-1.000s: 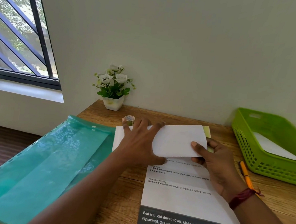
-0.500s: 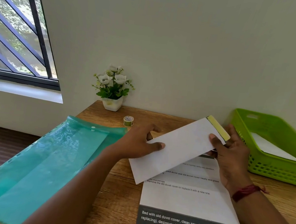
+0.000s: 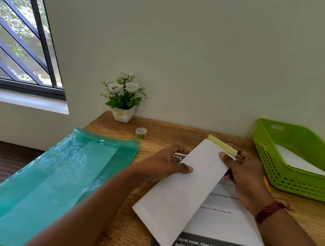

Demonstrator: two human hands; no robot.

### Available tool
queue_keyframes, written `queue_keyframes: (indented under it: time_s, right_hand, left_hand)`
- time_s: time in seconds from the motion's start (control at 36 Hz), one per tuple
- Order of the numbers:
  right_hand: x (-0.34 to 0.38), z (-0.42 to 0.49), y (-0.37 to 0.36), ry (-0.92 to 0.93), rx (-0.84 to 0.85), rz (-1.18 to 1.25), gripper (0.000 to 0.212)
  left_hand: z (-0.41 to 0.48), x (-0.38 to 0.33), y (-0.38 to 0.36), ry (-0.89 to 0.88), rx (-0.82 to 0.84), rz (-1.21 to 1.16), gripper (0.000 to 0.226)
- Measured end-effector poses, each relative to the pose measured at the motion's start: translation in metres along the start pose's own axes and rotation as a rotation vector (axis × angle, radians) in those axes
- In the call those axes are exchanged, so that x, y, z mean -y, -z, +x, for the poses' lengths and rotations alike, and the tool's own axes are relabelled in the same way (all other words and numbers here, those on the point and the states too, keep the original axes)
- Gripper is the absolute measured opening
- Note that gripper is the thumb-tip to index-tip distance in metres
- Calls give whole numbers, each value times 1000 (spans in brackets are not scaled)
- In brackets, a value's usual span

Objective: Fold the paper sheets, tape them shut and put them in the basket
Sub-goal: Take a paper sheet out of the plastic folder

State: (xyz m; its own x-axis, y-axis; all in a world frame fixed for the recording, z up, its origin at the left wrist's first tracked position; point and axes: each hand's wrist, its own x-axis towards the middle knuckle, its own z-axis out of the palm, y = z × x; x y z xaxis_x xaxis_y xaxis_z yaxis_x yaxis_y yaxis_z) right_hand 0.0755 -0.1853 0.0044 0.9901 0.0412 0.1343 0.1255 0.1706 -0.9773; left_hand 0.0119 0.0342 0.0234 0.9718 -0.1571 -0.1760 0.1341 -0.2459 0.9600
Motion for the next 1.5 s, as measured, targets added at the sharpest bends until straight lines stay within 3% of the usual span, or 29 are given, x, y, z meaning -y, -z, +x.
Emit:
queue_keyframes:
  time_s: [0.53,0.78,0.92,1.14,1.5]
  right_hand:
    - [2,-15,-11,-33,225,-129,22]
    - [3,-18,-14,-56,239,-177,24]
    - [6,-21,-19,-79,200,-115,16]
    - [3,-16,-16,-15,145,-197,9]
    - [9,-19,-17,-42,284,-169,27]
  left_hand:
    - [13,9,-20,-59,-190,-209,60]
    - [16,10,-28,-121,-260,-228,65]
    - [17,12,-32,-144,-305,-254,53]
    - [16,9,-37,-108,-423,-374,14]
    - [5,2,-35,14,-140,-331,14]
